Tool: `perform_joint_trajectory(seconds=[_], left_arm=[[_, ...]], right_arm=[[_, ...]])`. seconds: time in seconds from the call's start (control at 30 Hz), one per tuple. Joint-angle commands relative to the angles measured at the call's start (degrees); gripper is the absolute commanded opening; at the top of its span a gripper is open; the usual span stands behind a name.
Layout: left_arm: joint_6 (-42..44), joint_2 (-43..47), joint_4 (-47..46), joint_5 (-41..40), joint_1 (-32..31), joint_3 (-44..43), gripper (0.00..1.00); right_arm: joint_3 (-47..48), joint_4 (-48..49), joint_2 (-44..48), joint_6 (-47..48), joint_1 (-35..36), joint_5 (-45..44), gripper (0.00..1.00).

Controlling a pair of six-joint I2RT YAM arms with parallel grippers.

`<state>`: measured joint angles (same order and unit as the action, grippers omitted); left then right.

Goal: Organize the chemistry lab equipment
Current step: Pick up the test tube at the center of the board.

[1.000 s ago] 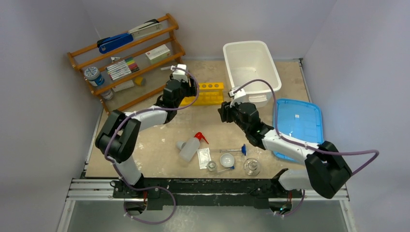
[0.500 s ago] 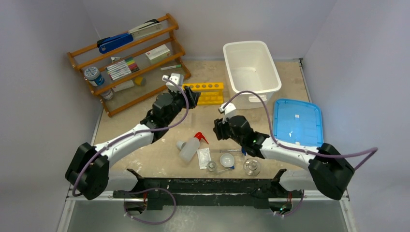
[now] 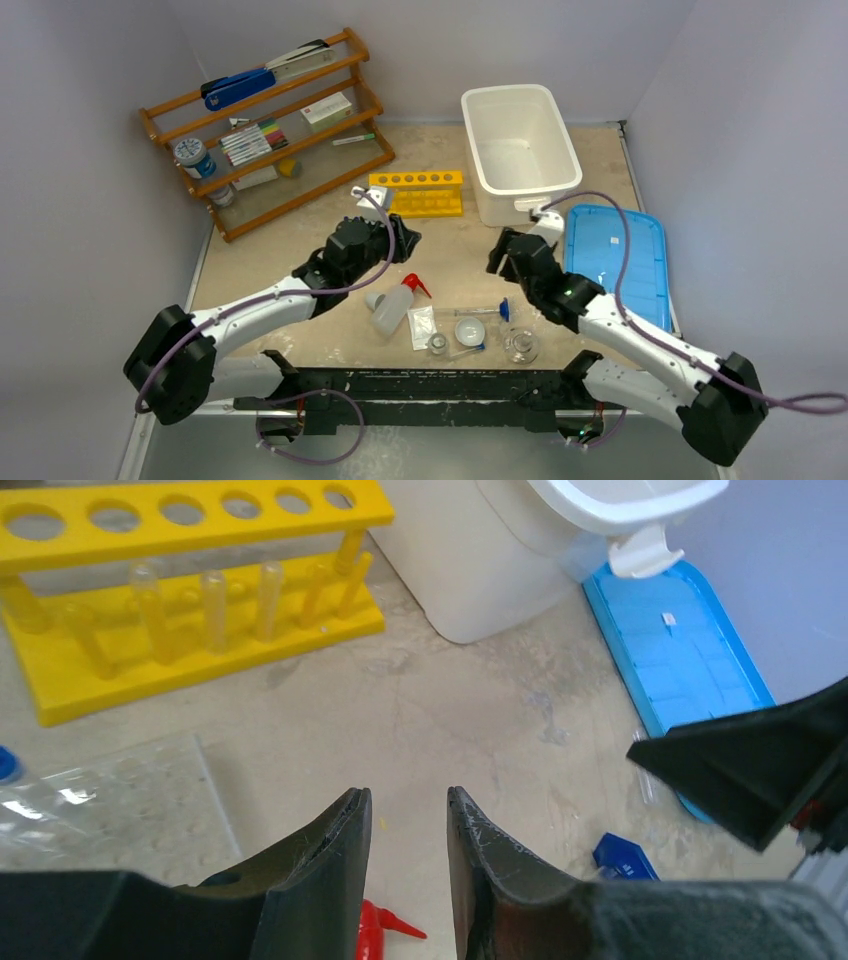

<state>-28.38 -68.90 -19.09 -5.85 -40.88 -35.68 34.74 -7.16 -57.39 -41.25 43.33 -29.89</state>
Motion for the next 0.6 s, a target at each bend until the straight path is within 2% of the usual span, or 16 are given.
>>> perform_joint_trajectory(seconds=[0.0, 0.13, 0.2, 0.27, 0.37, 0.57], left_arm=[[-0.21, -1.97, -2.48, 0.89, -2.84, -4.62, 0.33], [-0.27, -3.26, -3.34, 1.24, -4.06, -4.93, 0.33], [-0.35, -3.54, -3.41, 1.51, -4.20, -4.93, 0.33], [-0.04, -3.30, -3.04, 1.64, -4.20, -5.00, 0.33], [0.79, -2.23, -2.12, 1.30, -4.20, -5.22, 0.33], [2.59, 0.15, -0.15, -2.26, -4.20, -5.02, 0.33]], right_arm=[[0.47, -17.77, 7.63, -12.56, -7.42, -4.59, 0.73], [-2.29, -21.81, 15.57, -18.56, -8.74, -2.14, 0.72], [-3.14, -25.15, 17.16, -22.80, -8.91, -1.47, 0.65], [-3.43, -25.53, 16.68, -24.18, -8.90, 0.67, 0.65], [-1.80, -25.88, 10.93, -23.85, -9.04, 1.10, 0.72], [3.16, -29.54, -4.71, -25.83, -9.22, -3.19, 0.76]])
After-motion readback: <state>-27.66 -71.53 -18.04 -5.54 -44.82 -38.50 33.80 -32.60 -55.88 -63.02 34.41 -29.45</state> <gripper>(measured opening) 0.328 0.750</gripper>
